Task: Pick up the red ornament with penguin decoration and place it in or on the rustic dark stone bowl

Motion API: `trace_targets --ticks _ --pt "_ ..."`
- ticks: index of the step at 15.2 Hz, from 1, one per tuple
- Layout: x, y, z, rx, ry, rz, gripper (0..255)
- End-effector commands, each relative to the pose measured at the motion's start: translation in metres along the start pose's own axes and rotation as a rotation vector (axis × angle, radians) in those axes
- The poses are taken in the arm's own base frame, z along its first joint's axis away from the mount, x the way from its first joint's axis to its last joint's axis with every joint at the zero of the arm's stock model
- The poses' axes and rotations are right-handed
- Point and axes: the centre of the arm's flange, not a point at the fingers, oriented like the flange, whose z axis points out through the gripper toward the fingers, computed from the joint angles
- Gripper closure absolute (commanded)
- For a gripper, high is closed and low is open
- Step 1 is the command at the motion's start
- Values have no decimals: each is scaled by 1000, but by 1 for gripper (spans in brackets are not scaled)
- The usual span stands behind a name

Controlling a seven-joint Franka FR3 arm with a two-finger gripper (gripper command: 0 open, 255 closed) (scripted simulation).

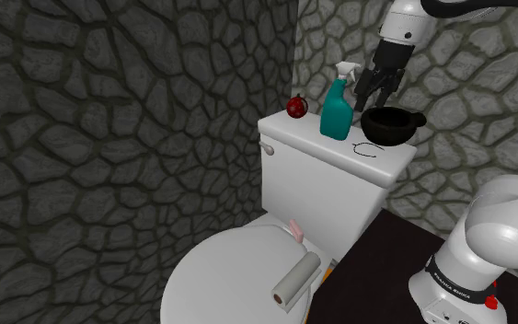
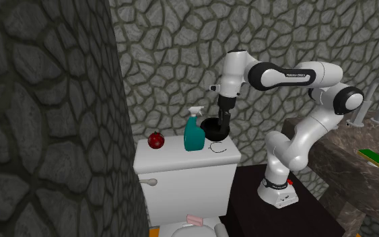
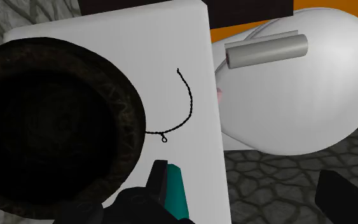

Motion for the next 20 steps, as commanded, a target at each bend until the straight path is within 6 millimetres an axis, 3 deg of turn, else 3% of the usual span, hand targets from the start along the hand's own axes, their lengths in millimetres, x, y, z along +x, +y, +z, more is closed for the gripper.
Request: trace_targets --ticks 1,11,20 --pt "0 0 0 0 0 0 0" --pt "86 -21 63 -56 212 237 0" --pt "174 -18 104 -107 402 450 0"
